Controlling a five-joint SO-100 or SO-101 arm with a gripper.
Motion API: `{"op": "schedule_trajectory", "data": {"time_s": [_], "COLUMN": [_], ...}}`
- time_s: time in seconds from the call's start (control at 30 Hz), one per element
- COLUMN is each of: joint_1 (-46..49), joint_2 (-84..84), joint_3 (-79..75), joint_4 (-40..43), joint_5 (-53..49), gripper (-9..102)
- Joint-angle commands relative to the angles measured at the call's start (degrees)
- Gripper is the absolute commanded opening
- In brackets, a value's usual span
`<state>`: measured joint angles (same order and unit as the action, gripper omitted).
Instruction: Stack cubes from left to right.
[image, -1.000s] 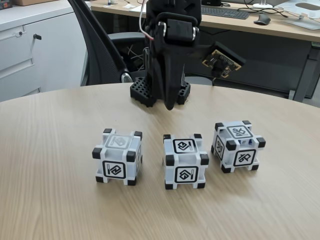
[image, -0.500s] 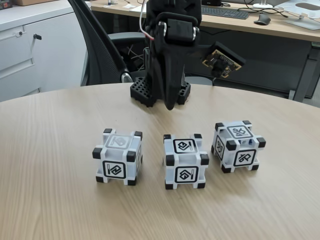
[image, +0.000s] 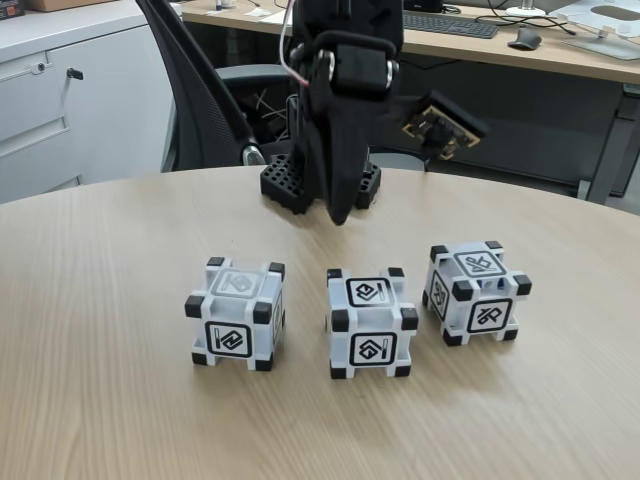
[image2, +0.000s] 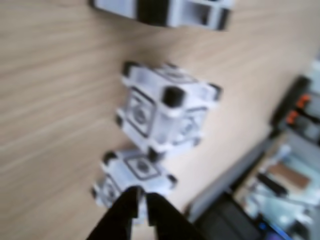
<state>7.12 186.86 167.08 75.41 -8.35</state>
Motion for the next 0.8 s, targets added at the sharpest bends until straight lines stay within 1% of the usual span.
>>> {"op": "schedule_trajectory", "data": {"time_s": [0.0, 0.17, 0.4, 0.77], "joint_1": [0.0, -0.1, -0.1, 0.9], "joint_2": [-7.5, -23.0, -39.3, -73.1], "joint_3": [-4.7, -14.8, -30.8, -50.6], "joint_4": [-1.0, -1.1, -1.1, -0.4], "joint_5": [-0.4, 3.7, 5.6, 11.1], "gripper": [0, 0, 0, 0]}}
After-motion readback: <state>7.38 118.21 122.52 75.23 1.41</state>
